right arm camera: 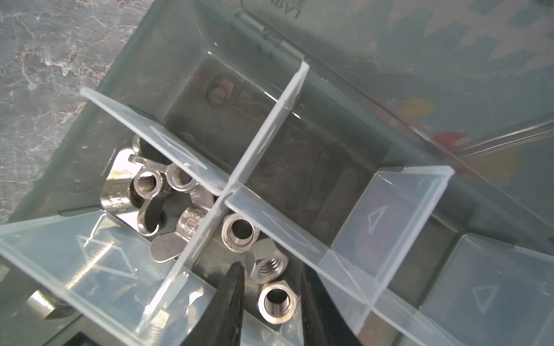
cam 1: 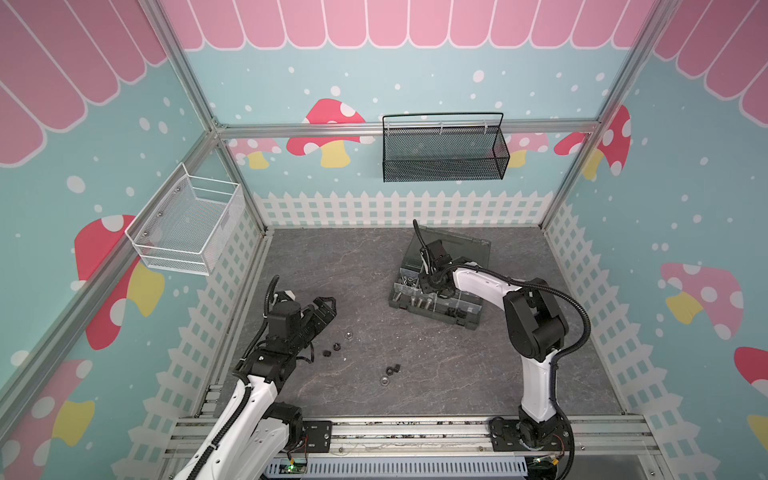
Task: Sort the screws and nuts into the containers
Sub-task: 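Open the right gripper to release the hex nut and lift away, then move the right gripper over a silver hex nut beside two black nuts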
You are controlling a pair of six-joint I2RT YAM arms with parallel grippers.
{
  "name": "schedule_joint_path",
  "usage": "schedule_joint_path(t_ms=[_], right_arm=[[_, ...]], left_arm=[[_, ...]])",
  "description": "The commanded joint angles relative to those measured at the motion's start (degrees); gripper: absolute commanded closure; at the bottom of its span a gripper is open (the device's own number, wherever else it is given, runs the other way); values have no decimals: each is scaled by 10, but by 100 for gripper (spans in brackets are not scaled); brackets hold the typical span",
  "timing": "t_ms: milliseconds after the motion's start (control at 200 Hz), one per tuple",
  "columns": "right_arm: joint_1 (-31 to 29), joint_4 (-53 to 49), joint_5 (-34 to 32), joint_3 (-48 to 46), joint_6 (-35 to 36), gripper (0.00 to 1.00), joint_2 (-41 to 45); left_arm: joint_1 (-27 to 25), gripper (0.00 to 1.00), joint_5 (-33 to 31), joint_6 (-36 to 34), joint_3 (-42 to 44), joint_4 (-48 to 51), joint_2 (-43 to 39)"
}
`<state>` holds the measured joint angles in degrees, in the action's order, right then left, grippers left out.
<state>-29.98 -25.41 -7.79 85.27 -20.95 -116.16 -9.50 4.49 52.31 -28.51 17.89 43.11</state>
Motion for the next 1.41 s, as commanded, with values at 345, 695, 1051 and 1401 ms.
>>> schedule_joint_path(t_ms=[345,695,1051,1401], right_arm=[[-21,-30,29,6,12,66,126],[-146,-23,1,-59,-28,63,183],[-240,-14,4,-23,-55,60,100],[-286,-26,17,77,-45,59,-22]], left_arm=[[4,0,-10,10,-8,18,7],[4,0,-49,29,7,36,3],[7,0,-109,51,29,83,-20],[9,0,-159,56,34,136,-77]])
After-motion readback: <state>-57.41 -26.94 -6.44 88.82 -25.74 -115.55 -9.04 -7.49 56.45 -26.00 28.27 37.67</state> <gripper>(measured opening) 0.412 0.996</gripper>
